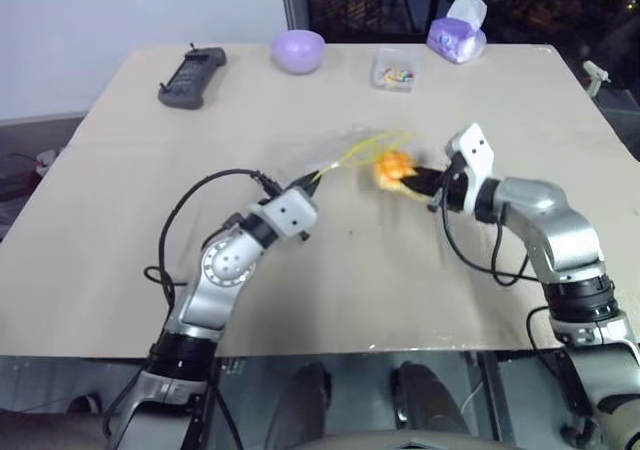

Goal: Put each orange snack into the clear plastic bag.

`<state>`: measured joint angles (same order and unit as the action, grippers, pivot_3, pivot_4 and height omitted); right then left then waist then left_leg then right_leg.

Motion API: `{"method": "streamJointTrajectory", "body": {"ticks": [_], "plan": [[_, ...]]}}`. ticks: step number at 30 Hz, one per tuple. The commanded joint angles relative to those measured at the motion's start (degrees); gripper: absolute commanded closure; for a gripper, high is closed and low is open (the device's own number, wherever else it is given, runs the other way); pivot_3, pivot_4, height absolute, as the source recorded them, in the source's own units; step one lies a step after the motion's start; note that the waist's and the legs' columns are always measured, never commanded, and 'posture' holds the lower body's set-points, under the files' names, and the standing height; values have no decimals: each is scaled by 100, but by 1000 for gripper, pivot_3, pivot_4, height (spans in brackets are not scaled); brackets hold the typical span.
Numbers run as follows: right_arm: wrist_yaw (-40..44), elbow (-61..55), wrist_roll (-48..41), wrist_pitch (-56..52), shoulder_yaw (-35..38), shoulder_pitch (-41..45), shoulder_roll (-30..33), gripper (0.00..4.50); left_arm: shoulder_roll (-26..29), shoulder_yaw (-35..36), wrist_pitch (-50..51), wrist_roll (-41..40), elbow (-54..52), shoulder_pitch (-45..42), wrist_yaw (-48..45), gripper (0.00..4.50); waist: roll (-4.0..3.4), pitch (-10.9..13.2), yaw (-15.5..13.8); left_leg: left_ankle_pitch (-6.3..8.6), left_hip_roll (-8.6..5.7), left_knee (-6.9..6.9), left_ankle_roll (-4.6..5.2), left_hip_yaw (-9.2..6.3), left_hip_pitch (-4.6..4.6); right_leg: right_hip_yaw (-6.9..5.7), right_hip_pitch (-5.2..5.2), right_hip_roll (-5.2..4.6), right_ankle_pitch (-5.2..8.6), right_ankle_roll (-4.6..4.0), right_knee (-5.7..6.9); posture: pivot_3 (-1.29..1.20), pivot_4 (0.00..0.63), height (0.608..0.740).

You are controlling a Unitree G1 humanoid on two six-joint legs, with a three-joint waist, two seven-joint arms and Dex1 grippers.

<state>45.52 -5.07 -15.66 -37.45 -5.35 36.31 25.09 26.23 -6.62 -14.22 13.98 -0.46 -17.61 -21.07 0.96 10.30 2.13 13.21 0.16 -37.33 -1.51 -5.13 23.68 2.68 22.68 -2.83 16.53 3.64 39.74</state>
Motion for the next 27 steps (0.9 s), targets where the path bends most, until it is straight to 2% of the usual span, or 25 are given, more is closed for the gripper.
{"method": "streamJointTrajectory", "body": {"ticks": [1, 14, 27], "plan": [[0, -63, -98, 1, 63, 215, 28, 4460, 39, 22, -125, -3, -77, -55, -1, 4500, 0, 0, -10, 0, -1, 0, 0, -1, 2, -1, 0, -1, 0, 0, -1, 0, 150, 740], [251, 95, -172, -10, 150, 320, 479, 4460, 59, 67, -72, 72, -71, -76, 113, 4500, 0, 0, 5, 0, -1, 0, 0, -1, 2, -2, 2, -1, 0, 0, -1, 0, 150, 740], [139, -12, -540, -313, 368, 537, 582, 4460, 48, 32, -106, 66, -46, -88, 98, 4500, -1, 0, 13, 0, -1, 0, 0, -1, 2, -2, 2, -2, 0, 0, -1, 0, 150, 740]]}}
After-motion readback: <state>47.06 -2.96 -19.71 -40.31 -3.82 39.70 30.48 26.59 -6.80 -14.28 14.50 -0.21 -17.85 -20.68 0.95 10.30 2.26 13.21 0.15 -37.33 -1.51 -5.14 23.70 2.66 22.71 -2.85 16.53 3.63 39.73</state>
